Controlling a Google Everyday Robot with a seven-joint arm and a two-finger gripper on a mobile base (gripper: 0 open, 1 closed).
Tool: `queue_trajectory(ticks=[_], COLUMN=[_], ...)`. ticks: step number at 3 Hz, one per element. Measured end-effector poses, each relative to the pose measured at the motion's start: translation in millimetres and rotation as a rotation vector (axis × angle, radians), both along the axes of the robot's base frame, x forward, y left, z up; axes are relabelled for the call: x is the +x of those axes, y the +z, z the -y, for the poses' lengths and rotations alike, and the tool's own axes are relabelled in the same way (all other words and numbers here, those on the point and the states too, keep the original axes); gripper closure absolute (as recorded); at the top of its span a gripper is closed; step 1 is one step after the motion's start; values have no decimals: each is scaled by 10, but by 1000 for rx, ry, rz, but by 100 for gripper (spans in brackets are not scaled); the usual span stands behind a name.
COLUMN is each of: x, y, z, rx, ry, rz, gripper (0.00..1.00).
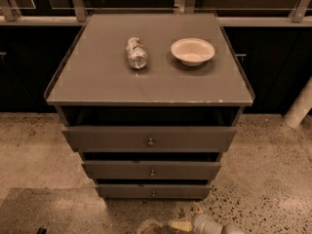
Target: Close bottom drawer
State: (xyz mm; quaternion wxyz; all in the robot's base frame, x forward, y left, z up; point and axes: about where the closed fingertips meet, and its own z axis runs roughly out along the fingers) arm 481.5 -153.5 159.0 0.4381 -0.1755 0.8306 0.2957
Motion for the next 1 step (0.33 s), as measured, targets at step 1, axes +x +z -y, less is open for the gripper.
queue_trajectory(ticks=[1], x=[0], y=[0], z=[0], rx=[0], ry=[0], rz=[0], gripper=[0])
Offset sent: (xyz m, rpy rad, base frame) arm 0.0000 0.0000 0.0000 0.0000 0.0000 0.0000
